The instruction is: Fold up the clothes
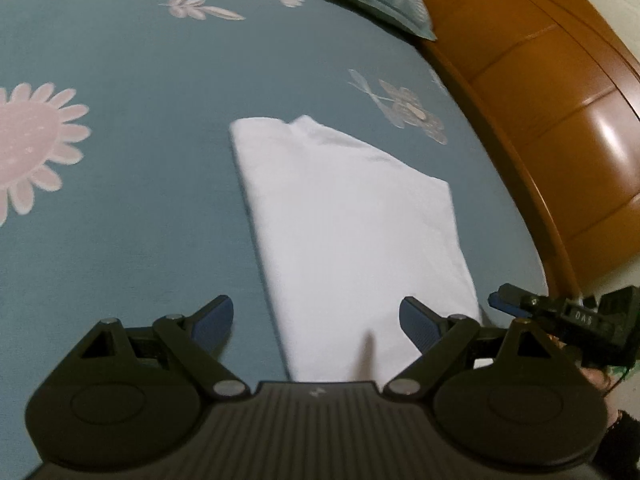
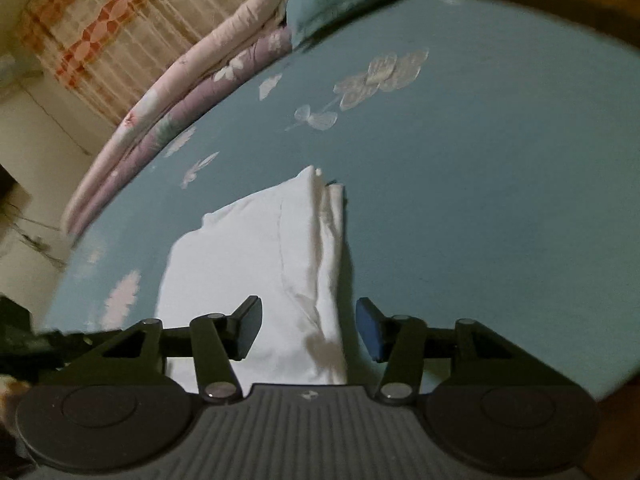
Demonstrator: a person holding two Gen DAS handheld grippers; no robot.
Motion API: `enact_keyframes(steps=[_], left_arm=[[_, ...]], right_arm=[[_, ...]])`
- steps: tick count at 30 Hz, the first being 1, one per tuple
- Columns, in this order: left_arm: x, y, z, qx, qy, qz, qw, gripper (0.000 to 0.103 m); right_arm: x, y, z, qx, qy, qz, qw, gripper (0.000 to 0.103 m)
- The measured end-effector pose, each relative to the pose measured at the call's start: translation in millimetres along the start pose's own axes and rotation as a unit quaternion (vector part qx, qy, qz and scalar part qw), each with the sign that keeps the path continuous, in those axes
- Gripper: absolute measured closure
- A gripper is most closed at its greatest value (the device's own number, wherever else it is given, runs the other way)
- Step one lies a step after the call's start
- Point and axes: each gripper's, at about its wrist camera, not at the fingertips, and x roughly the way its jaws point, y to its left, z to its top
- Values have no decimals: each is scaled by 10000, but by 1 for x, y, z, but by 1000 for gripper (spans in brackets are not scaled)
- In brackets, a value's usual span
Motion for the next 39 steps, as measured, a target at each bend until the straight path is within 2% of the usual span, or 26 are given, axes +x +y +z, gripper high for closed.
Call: enact_keyframes(steps=[2,6,9,13,17,20,25,28,30,36,39], left_arm=[[2,9,2,-258,76,-147,9995,13],[13,17,6,-455,225,-415,9979,13],[22,22,8,-601,336,-616,9957,13],[36,29,20,-830,381,-1034,9904,7],[51,35,35,-1142,230,-1311,9845,7],[60,36,41,-1358,175,-1450,9799,6],[54,33,27,-1249,432,-1587,9784,5],[48,35,17,-1171,550,-1699,9769,5],[52,35,19,-1136,588,-1731,9766,5],[78,20,42,-1027,524,-1718,9784,2],[78,13,40,-901,576,-1650,9805,2]], right_arm=[[15,-6,11,109,258,99,9996,45],[39,-15,24,114,642,190,9977,39],[47,-20,30,250,758,478,9957,36],[65,-24,41,435,828,910,9915,30],[78,-20,51,474,862,1079,9893,29],[81,-21,53,541,885,1218,9871,22],[72,-23,39,685,1186,1415,9804,22],[64,-16,28,510,1337,1378,9801,21],[67,-13,28,484,1308,1414,9801,14],[91,-3,43,574,1037,1555,9807,13],[90,0,39,551,1048,1558,9807,13]])
